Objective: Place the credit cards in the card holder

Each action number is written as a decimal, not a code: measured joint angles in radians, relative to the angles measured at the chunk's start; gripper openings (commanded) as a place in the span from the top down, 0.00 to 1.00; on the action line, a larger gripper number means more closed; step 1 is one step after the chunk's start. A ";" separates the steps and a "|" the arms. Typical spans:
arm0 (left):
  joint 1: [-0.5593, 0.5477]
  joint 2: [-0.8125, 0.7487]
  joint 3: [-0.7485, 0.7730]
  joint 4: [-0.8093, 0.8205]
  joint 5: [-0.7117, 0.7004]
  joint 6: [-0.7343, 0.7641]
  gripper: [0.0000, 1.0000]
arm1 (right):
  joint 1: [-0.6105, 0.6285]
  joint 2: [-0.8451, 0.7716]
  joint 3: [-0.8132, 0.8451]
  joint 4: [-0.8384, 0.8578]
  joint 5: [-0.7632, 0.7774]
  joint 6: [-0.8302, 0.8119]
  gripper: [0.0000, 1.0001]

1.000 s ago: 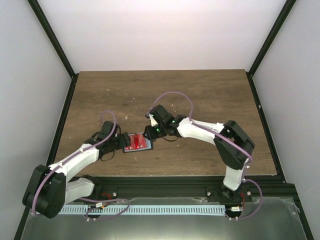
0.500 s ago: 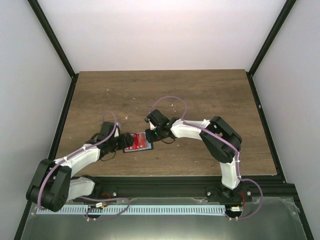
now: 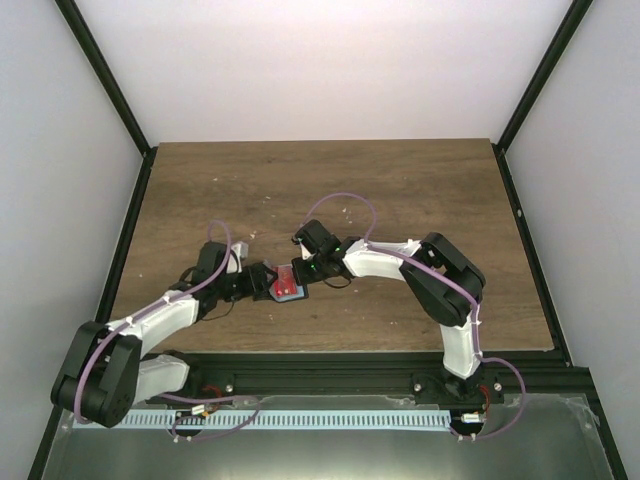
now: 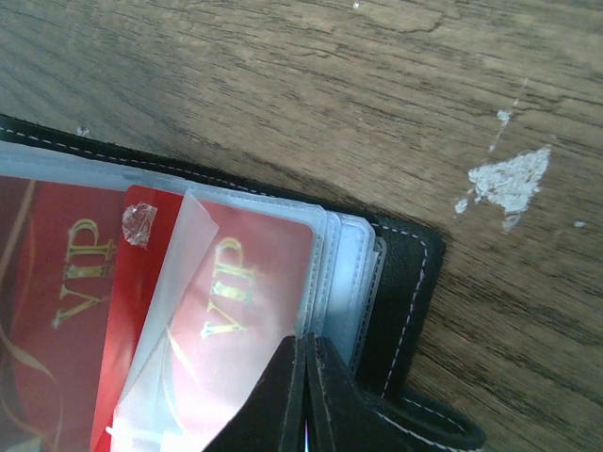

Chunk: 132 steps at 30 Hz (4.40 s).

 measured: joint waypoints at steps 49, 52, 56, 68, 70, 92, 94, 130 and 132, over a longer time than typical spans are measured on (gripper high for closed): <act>-0.141 0.249 0.165 0.114 0.042 0.003 0.80 | -0.047 -0.212 -0.159 -0.058 0.037 -0.006 0.58; -0.142 0.238 0.166 0.108 0.025 0.011 0.89 | -0.047 -0.211 -0.155 -0.055 0.031 -0.008 0.57; -0.143 0.274 0.167 0.103 0.020 0.027 0.88 | -0.047 -0.200 -0.131 -0.056 0.031 -0.009 0.54; -0.203 0.414 0.301 0.045 -0.006 0.097 0.85 | -0.047 -0.154 -0.087 -0.091 0.051 -0.015 0.45; -0.211 0.417 0.311 0.027 -0.026 0.108 0.86 | -0.047 -0.140 -0.073 -0.107 0.064 -0.023 0.45; -0.225 0.417 0.321 -0.001 -0.070 0.148 0.90 | -0.080 -0.090 -0.055 -0.142 0.229 -0.061 0.53; -0.226 0.417 0.321 -0.002 -0.072 0.152 0.90 | -0.093 -0.090 -0.055 -0.143 0.244 -0.062 0.54; -0.233 0.417 0.324 -0.006 -0.084 0.159 0.90 | -0.079 -0.158 -0.070 -0.081 0.126 -0.061 0.99; -0.233 0.417 0.324 -0.006 -0.085 0.159 0.90 | -0.070 -0.157 -0.070 -0.071 0.109 -0.050 0.99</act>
